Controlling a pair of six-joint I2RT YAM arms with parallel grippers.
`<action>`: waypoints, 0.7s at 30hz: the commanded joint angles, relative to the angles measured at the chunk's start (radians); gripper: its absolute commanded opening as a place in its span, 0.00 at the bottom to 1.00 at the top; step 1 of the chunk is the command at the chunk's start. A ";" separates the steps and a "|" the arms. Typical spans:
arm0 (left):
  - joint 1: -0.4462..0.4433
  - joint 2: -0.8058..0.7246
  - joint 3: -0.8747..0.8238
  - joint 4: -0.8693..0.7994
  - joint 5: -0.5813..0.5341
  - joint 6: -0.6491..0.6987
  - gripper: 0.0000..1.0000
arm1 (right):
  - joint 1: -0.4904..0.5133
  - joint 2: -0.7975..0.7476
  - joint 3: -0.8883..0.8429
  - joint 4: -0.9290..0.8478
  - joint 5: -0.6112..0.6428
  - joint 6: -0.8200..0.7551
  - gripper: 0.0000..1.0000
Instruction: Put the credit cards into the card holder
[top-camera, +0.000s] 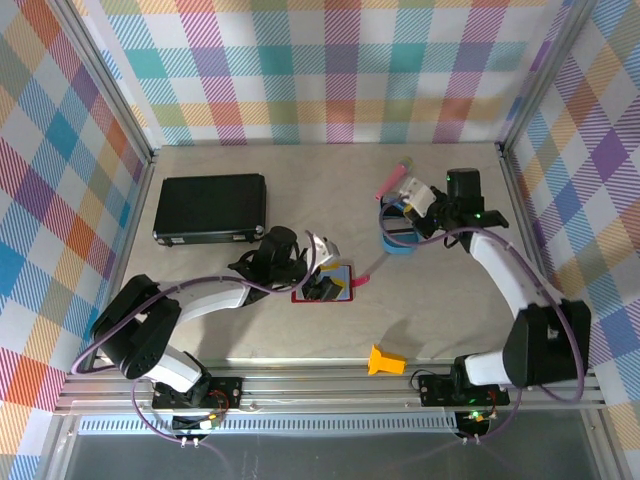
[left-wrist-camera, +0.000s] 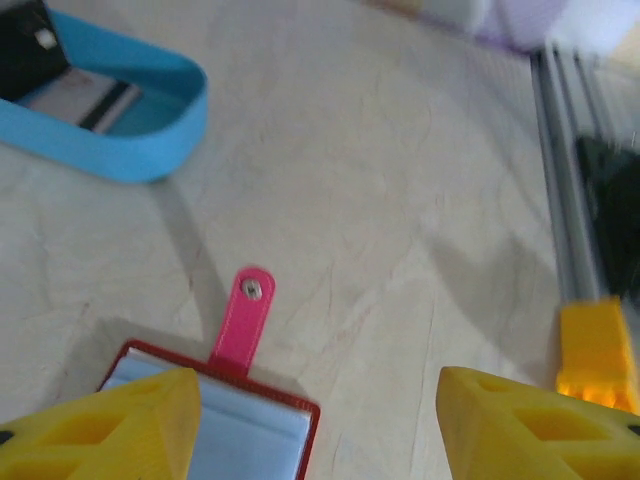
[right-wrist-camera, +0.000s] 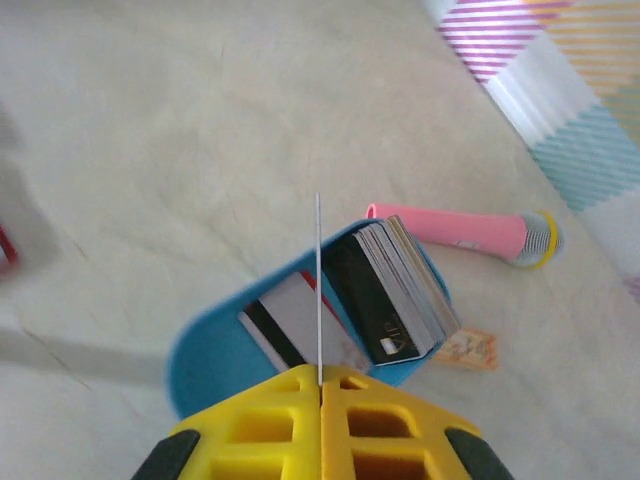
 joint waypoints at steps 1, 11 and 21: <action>0.021 -0.067 0.020 0.131 -0.063 -0.268 0.63 | -0.006 -0.098 -0.010 -0.020 -0.081 0.504 0.00; 0.056 -0.262 0.074 -0.127 -0.185 -0.875 0.69 | 0.006 -0.227 -0.201 0.138 -0.483 1.395 0.00; 0.206 -0.363 -0.082 -0.235 -0.098 -1.040 0.65 | 0.136 -0.265 -0.386 0.277 -0.411 1.597 0.00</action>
